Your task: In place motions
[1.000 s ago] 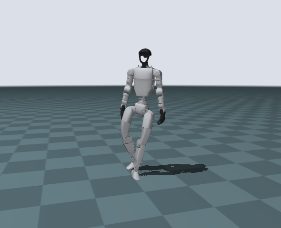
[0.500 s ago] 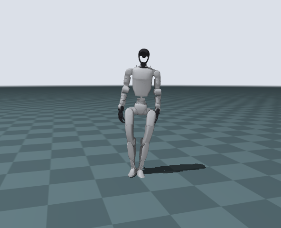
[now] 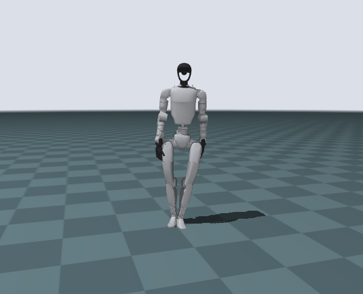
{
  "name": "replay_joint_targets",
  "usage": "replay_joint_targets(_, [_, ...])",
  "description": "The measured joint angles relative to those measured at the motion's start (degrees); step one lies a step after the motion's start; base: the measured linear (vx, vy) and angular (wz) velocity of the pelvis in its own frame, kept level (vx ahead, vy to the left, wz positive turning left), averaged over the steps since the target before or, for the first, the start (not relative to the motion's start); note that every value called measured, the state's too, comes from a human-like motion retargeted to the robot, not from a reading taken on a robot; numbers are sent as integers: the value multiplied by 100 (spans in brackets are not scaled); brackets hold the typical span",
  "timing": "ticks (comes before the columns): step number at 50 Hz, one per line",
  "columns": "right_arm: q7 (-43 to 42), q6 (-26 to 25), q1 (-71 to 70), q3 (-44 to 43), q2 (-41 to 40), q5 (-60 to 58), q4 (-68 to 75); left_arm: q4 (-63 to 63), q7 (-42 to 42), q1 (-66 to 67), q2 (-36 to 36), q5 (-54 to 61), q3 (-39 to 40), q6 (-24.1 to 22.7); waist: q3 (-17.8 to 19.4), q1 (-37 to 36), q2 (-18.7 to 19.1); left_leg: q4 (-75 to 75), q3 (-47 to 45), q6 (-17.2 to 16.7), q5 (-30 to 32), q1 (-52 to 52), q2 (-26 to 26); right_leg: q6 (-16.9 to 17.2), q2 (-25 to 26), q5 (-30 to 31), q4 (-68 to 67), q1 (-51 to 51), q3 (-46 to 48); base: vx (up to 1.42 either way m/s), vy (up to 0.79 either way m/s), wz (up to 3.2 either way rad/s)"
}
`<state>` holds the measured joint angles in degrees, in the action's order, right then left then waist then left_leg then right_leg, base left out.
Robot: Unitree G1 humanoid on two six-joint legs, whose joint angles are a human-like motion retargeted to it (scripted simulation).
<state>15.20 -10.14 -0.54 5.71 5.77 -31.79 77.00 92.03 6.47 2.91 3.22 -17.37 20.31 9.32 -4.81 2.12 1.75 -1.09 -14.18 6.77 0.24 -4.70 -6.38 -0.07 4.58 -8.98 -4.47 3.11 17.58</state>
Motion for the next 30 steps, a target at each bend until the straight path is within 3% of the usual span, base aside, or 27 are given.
replay_joint_targets(8, [69,-35,-145,-94,106,-43,-47,-121,43,-76,62,-98,-317,-129,148,607,29,139,-293,-69,-83,153,243,23,-72,57,-609,517,-276,-18,4,-47])
replay_joint_targets(17, [362,243,-419,230,46,223,-882,88,385,-69,498,-143,-354,-80,531,1149,48,516,-2405,-235,-363,380,612,-193,456,324,-656,1171,-1349,-46,11,-219])
replay_joint_targets(20, [340,300,-446,218,68,346,-938,115,412,-64,736,-255,-466,-11,627,1331,98,559,-3080,-325,-438,378,825,-322,395,117,-577,1295,-824,-56,17,-219])
replay_joint_targets(27, [-121,29,-431,-189,337,526,-156,-153,422,-111,1132,-326,-408,92,594,1084,196,568,-4435,-541,-590,388,1265,-562,-433,-362,-648,1097,2451,-46,25,-233])
replay_joint_targets(30, [-415,-215,-395,-484,508,726,404,-349,334,-184,1148,-178,-313,89,535,886,258,561,-4885,-621,-618,426,1396,-638,-696,-385,-788,867,3441,-34,25,-188])
